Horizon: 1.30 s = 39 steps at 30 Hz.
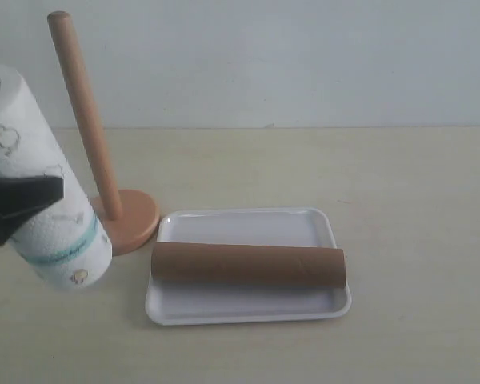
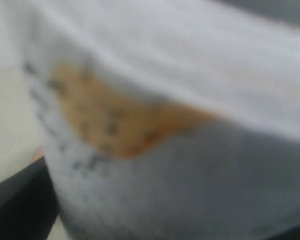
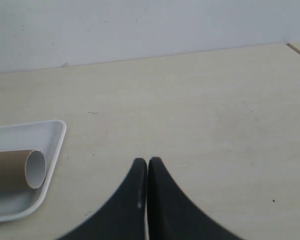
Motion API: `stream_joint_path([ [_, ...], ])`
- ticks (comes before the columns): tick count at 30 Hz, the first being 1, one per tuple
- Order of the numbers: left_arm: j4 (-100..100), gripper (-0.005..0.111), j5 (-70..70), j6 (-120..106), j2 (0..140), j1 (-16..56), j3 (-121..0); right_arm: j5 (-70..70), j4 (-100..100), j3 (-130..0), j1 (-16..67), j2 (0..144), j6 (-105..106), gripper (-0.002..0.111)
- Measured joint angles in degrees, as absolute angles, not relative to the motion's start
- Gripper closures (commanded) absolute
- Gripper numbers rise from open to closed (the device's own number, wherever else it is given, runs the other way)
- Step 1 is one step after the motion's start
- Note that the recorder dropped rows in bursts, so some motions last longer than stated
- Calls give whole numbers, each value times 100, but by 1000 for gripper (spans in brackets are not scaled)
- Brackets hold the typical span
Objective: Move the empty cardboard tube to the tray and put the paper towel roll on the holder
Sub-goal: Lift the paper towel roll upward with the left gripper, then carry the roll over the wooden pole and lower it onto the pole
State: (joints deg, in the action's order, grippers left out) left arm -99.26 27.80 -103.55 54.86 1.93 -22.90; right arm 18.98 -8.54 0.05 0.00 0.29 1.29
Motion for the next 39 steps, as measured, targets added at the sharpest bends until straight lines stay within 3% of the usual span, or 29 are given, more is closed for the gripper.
stream_joint_path([
  [11,-9904,103,2755,-9355,4621,193,-3617,1898,-854,5,0,29,129,109],
  [17,-8838,103,2591,-7757,4701,193,-4814,1898,-854,5,0,29,129,109],
  [31,-5013,103,3845,-3850,6085,193,-7941,1898,-854,5,0,29,129,109],
  [39,-3920,103,4318,-3128,6884,193,-8635,1898,-854,5,0,29,129,109],
])
